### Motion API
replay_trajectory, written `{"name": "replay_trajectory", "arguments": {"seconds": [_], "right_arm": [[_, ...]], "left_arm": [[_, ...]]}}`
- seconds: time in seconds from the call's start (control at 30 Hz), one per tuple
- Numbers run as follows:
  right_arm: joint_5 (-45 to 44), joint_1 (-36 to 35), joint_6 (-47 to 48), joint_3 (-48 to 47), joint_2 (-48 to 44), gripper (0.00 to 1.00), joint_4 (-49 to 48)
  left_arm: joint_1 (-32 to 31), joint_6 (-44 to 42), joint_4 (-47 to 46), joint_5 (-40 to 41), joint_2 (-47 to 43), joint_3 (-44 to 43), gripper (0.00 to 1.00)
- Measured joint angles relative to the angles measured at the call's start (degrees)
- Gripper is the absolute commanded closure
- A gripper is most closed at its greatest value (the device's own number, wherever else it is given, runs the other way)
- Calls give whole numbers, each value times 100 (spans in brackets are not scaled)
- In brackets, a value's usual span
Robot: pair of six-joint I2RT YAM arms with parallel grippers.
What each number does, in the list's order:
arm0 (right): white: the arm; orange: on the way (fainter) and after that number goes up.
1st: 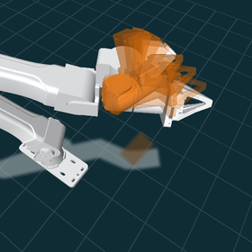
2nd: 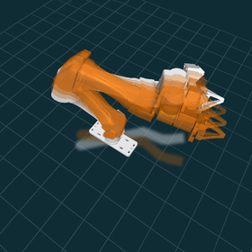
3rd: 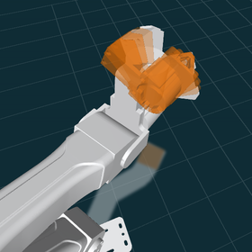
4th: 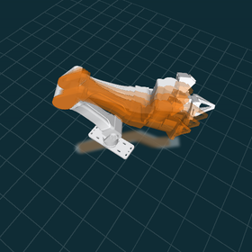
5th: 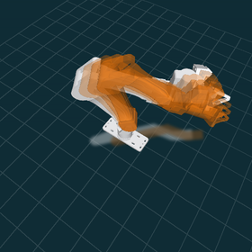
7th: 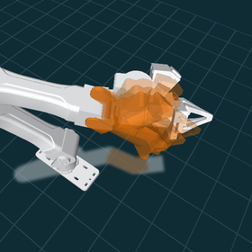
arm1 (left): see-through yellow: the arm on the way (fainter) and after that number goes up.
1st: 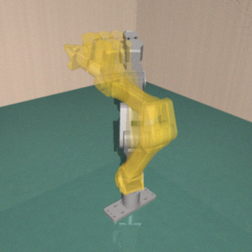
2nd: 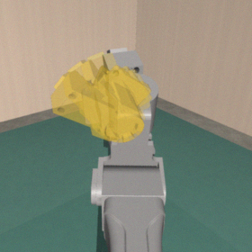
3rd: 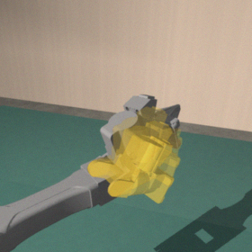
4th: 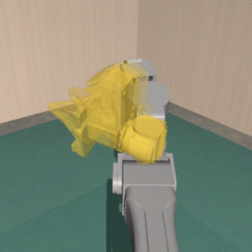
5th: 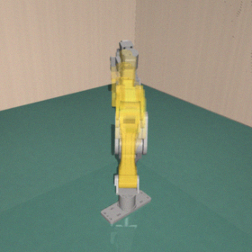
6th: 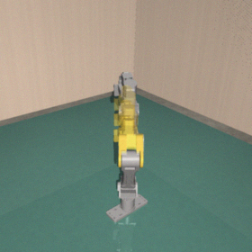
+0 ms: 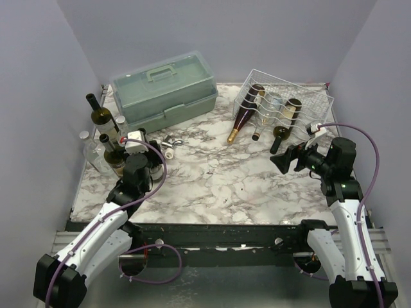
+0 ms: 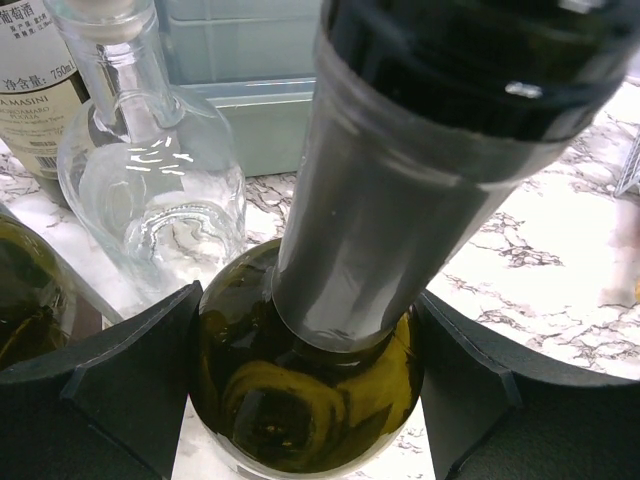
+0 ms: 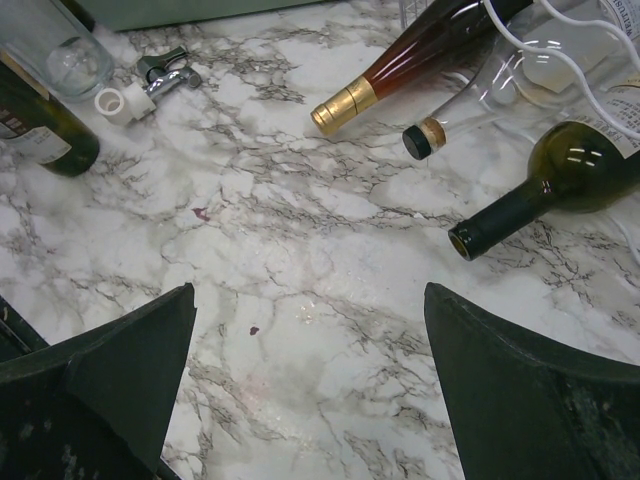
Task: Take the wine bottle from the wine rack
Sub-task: Place the wine bottle at the center of the board.
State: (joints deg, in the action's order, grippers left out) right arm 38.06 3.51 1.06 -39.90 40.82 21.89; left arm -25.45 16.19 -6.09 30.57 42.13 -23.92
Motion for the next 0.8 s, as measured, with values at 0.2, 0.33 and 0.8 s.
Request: {"name": "replay_trajectory", "arguments": {"seconds": [0.2,0.33,0.8], "right_arm": [[-2,0,2,2,0,0,0],[-4,9,0,2,0,0,0],[-4,35,2,2,-31,1,0]], "left_arm": [[2,-4,0,15,4,0,97],[24,-151,-109,15,79,-4,100],[129,-796,-1364,-66,1279,-284,100]]}}
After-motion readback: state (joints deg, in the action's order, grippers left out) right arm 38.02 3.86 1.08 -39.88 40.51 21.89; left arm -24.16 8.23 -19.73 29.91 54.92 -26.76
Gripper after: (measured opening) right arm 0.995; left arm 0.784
